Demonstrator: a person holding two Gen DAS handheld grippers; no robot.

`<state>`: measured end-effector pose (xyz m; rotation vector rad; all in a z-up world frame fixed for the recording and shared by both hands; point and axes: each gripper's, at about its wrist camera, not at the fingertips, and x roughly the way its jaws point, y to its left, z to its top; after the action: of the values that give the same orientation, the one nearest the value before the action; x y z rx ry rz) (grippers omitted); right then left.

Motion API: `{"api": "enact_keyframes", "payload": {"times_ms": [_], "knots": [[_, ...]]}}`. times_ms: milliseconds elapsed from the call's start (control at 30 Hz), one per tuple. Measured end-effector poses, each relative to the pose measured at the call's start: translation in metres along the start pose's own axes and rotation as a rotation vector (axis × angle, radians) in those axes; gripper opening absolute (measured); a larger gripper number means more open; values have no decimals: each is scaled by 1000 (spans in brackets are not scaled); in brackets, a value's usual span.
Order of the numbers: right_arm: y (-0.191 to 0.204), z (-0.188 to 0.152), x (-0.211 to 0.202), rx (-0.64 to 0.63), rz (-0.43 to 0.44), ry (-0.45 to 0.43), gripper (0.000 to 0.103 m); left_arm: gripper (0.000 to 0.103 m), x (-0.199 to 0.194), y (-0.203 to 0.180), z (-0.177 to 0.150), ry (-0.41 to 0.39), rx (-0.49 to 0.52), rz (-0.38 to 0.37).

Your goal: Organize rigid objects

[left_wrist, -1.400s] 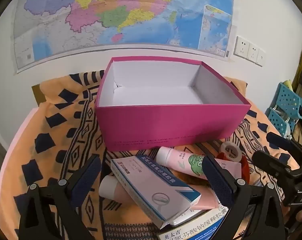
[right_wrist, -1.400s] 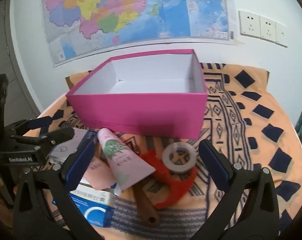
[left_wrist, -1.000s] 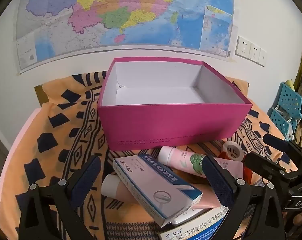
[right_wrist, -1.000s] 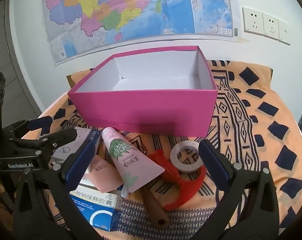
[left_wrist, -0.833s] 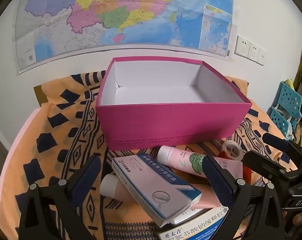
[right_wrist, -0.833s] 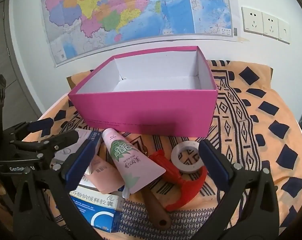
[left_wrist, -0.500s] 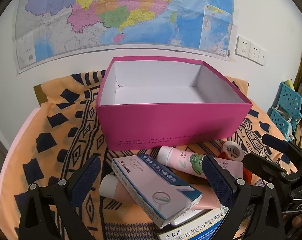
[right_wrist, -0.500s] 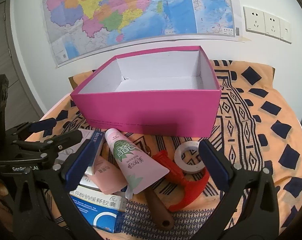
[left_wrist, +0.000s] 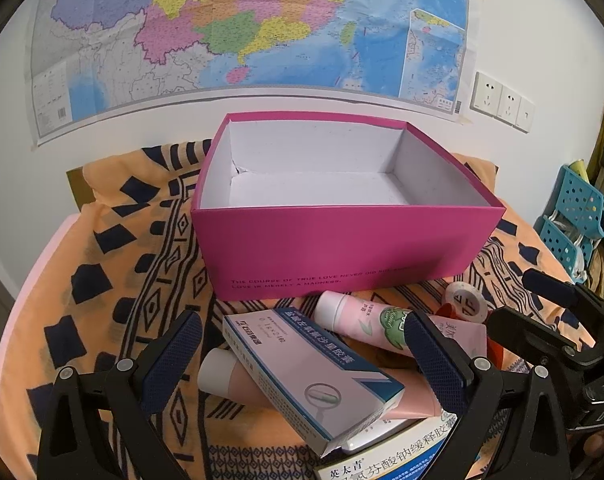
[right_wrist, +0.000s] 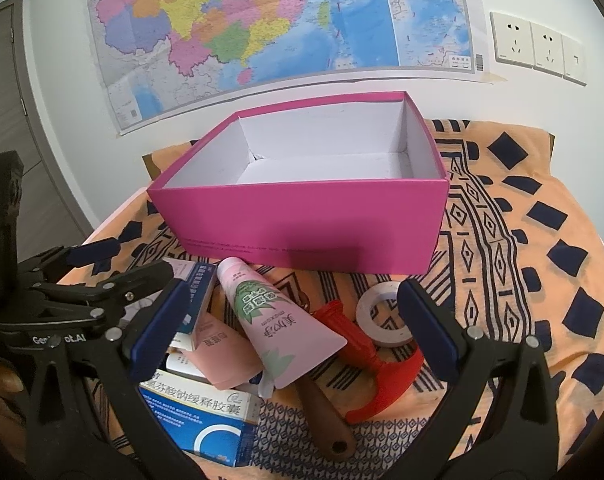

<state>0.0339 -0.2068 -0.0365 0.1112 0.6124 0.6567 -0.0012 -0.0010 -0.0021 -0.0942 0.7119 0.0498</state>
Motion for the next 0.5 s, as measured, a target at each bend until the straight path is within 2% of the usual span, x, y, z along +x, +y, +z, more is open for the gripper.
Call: {"api": "enact_keyframes", "payload": {"times_ms": [500], "knots": [[1,-2,1,2,10,4,103,103,0,-1,-1,0,1,4]]}}
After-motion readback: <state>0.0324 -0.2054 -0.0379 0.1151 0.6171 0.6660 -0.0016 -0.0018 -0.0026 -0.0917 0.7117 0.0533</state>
